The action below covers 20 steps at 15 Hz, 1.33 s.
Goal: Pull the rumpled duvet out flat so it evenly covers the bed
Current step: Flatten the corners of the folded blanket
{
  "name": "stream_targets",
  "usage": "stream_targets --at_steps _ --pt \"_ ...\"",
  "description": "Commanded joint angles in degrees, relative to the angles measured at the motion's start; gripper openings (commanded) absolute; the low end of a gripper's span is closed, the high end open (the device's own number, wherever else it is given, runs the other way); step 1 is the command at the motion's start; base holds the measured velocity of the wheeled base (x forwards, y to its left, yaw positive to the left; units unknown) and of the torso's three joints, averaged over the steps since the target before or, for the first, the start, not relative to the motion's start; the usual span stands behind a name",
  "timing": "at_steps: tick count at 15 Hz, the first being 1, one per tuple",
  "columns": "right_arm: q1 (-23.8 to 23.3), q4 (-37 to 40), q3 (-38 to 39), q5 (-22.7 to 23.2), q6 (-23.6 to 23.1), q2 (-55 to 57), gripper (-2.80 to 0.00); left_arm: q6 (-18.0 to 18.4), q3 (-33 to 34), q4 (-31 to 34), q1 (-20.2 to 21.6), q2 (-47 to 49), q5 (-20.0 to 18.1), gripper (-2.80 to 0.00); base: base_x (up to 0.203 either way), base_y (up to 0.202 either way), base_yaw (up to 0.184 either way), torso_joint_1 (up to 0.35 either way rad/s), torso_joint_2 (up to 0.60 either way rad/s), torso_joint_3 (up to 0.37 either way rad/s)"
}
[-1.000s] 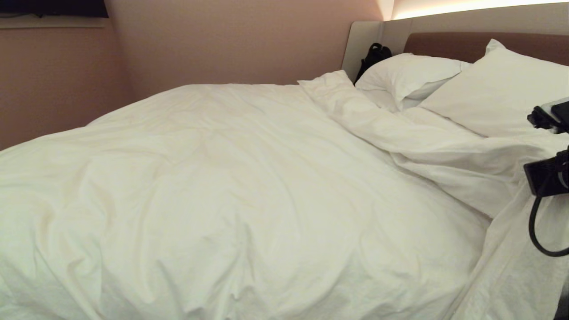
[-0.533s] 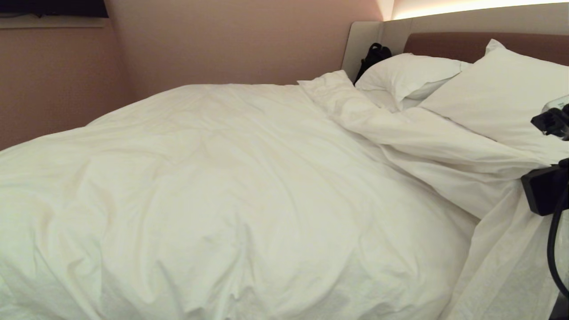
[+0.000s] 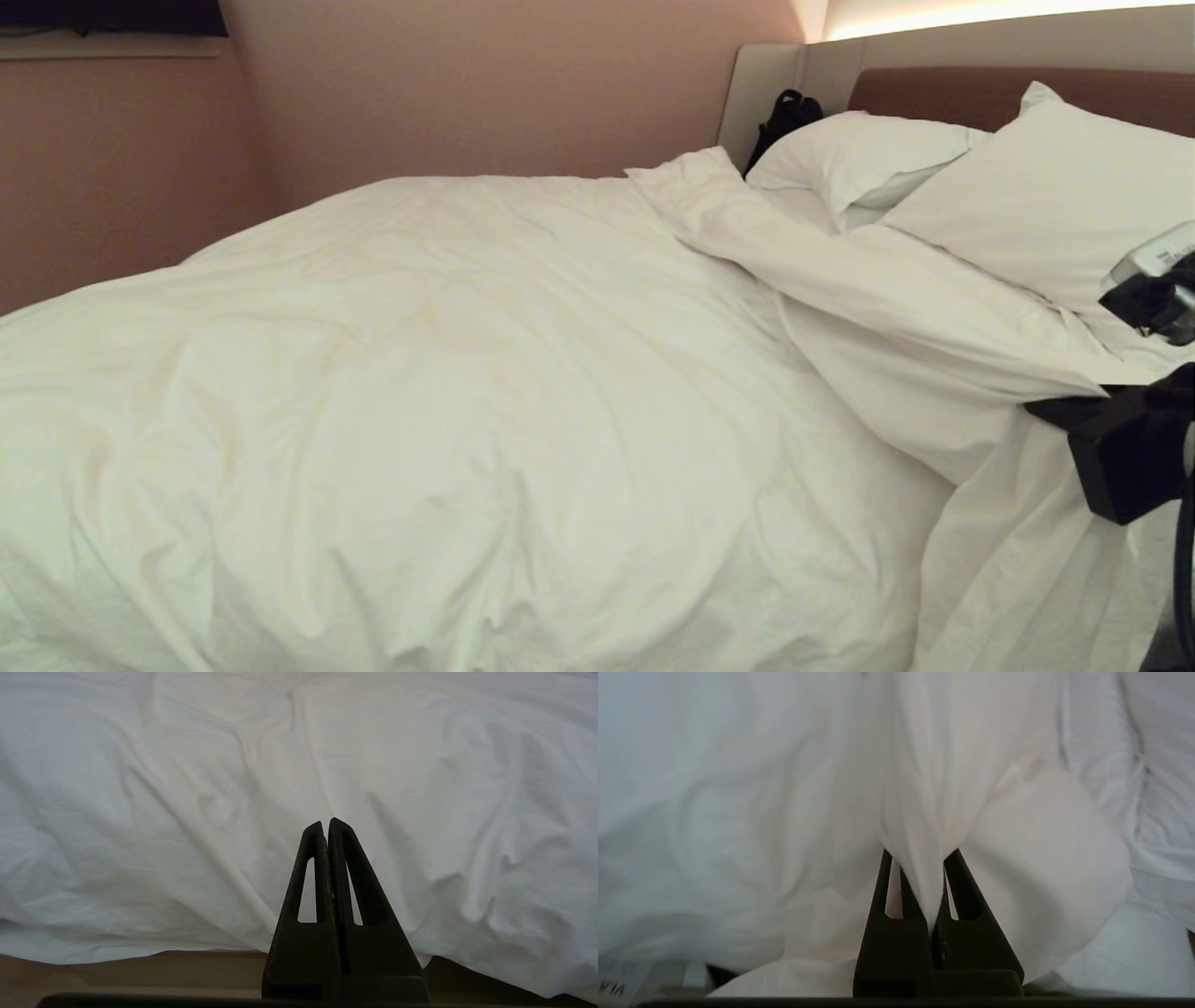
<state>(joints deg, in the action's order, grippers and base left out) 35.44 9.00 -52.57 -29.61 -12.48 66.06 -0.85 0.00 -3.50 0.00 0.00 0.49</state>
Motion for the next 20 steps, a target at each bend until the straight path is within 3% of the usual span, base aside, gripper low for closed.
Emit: stream_targets --at_steps 1,4,10,13,20 --pt "3.04 6.80 0.25 1.64 0.16 -2.06 -2.80 -0.03 0.00 -0.02 0.09 0.00 0.04 -2.80 0.000 0.000 0.000 0.000 0.00 0.000" --pt "3.49 8.89 1.73 5.65 -0.04 0.35 -2.80 -0.03 0.00 -0.02 0.00 0.00 0.04 -2.80 0.000 0.000 0.000 0.000 0.00 0.000" --pt "3.58 7.54 3.01 7.79 0.49 5.03 -2.80 -0.03 0.00 -0.02 0.00 0.00 0.04 -2.80 0.000 0.000 0.000 0.000 0.00 0.000" --pt "3.55 3.13 3.67 9.89 2.35 10.92 -2.80 -0.03 0.00 -0.05 0.02 0.00 0.04 -2.80 0.000 0.000 0.000 0.000 0.00 0.000" --pt "3.34 -3.69 4.50 9.91 6.58 23.02 -2.80 -0.03 0.00 -0.09 0.00 0.00 0.04 -2.80 0.000 0.000 0.000 0.000 0.00 0.000"
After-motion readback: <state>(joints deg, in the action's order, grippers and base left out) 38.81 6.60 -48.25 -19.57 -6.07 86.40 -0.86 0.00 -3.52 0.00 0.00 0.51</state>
